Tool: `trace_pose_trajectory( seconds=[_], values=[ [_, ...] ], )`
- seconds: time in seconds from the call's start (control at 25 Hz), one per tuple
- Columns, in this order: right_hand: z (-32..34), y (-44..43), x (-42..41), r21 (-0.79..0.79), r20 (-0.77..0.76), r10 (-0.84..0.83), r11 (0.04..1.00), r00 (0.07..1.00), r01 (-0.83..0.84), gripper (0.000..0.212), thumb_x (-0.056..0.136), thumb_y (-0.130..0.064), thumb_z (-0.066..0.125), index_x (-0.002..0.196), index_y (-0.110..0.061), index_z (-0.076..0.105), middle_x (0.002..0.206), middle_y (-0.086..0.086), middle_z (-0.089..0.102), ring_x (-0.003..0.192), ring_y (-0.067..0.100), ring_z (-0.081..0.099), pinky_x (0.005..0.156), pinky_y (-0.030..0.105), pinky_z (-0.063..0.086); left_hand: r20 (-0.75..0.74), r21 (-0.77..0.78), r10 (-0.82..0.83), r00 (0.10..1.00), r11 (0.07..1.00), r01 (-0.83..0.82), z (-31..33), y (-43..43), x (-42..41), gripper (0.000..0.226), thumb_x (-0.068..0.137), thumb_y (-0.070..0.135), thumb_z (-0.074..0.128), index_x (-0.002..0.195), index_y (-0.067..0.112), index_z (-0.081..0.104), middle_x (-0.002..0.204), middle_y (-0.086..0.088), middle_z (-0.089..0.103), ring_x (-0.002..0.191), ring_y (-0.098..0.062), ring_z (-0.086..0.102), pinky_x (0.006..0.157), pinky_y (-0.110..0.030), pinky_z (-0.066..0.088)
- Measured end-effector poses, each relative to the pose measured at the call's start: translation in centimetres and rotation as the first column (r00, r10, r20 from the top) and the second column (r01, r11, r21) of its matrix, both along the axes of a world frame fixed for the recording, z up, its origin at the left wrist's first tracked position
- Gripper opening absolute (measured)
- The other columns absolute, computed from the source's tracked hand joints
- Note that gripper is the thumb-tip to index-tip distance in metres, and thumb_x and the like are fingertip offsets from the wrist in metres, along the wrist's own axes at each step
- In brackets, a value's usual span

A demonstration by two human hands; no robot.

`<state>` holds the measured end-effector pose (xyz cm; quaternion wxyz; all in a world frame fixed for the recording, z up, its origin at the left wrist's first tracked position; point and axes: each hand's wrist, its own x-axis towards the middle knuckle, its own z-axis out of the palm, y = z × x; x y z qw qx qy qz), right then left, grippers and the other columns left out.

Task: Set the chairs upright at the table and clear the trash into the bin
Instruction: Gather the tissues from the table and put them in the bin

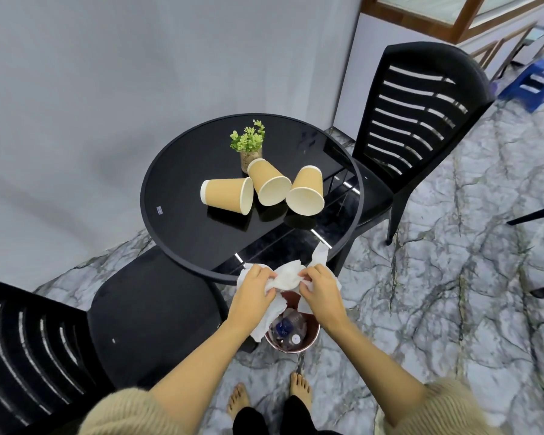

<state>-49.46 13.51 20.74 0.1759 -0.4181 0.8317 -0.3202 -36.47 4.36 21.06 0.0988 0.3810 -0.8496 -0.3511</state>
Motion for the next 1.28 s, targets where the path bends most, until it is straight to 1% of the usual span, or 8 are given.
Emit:
trace_pose_trajectory(
  seconds=[0.08,0.28,0.4,0.6,0.72,0.88,1.16,1.28],
  values=[
    [-0.9,1.7,0.1,0.003,0.011,-0.02,1.0,1.0,0.02,0.014,0.082,-0.002,0.056,0.094,-0.004,0.062,0.092,-0.002,0.05,0.089,0.011,0.044,0.075,0.016,0.035,-0.01,-0.026,-0.016,1.0,1.0,0.016,-0.7,1.8,0.5,0.025,0.088,0.01,0.052,0.112,0.013,0.059,0.111,0.006,0.044,0.089,-0.007,0.046,0.065,-0.013,0.044],
    [-3.6,5.5,1.3,0.104,0.125,-0.126,0.988,0.984,0.114,0.014,0.078,0.002,0.058,0.089,-0.004,0.064,0.09,-0.002,0.049,0.088,0.015,0.048,0.073,0.01,0.035,0.076,0.134,-0.058,0.995,0.99,0.048,-3.5,5.5,1.4,0.021,0.086,0.012,0.055,0.106,0.015,0.059,0.11,0.01,0.047,0.089,-0.006,0.049,0.075,-0.031,0.054],
    [-5.5,7.6,1.7,0.15,0.209,-0.15,0.981,0.966,0.12,0.015,0.077,0.005,0.059,0.088,-0.003,0.064,0.09,-0.001,0.049,0.087,0.016,0.054,0.074,0.005,0.039,0.131,0.192,-0.053,0.99,0.981,0.027,-4.8,6.7,1.1,0.022,0.084,0.009,0.054,0.105,0.015,0.06,0.117,0.004,0.051,0.093,-0.006,0.048,0.068,-0.023,0.05],
    [-10.1,7.4,0.6,0.172,0.299,-0.201,0.973,0.933,0.154,0.027,0.073,0.011,0.061,0.082,-0.014,0.061,0.086,-0.004,0.048,0.083,-0.016,0.051,0.075,0.0,0.038,0.173,0.282,0.002,0.985,0.958,-0.051,-8.2,5.9,-1.1,0.022,0.083,0.0,0.054,0.103,0.007,0.061,0.119,-0.001,0.05,0.101,-0.014,0.051,0.083,-0.03,0.05],
    [-15.0,5.9,-1.2,0.172,0.329,-0.262,0.961,0.907,0.215,0.022,0.072,0.012,0.06,0.082,-0.007,0.063,0.086,-0.001,0.048,0.083,-0.022,0.048,0.071,-0.002,0.036,0.167,0.293,0.037,0.985,0.952,-0.085,-13.4,4.9,-3.1,0.022,0.081,-0.005,0.055,0.099,0.004,0.061,0.113,0.001,0.047,0.094,-0.01,0.049,0.082,-0.013,0.043],
    [-25.1,4.0,-3.8,0.171,0.361,-0.286,0.956,0.887,0.239,0.027,0.07,0.013,0.06,0.077,-0.013,0.058,0.089,0.001,0.05,0.077,-0.004,0.054,0.069,0.004,0.039,0.152,0.301,0.142,0.978,0.936,-0.183,-23.3,4.2,-6.0,0.03,0.074,-0.014,0.059,0.085,0.013,0.058,0.102,0.001,0.041,0.081,0.002,0.047,0.079,0.011,0.029],
    [-39.6,1.6,-5.9,0.219,0.372,-0.209,0.967,0.904,0.133,0.036,0.072,0.011,0.059,0.066,-0.022,0.047,0.089,0.003,0.046,0.068,0.006,0.046,0.061,0.008,0.036,0.116,0.305,0.235,0.965,0.916,-0.26,-37.4,2.7,-8.9,0.052,0.075,-0.018,0.056,0.06,0.029,0.04,0.082,0.007,0.04,0.069,-0.007,0.046,0.069,-0.001,0.042],
    [-43.9,0.8,-6.5,0.284,0.428,-0.113,0.959,0.897,-0.014,0.019,0.08,0.003,0.056,0.093,-0.01,0.061,0.093,-0.002,0.048,0.09,0.018,0.052,0.072,0.004,0.035,0.137,0.359,0.178,0.974,0.908,-0.216,-41.2,2.6,-9.1,0.044,0.078,-0.012,0.057,0.063,0.029,0.049,0.08,0.011,0.044,0.074,-0.01,0.049,0.075,-0.013,0.045]
  ],
)
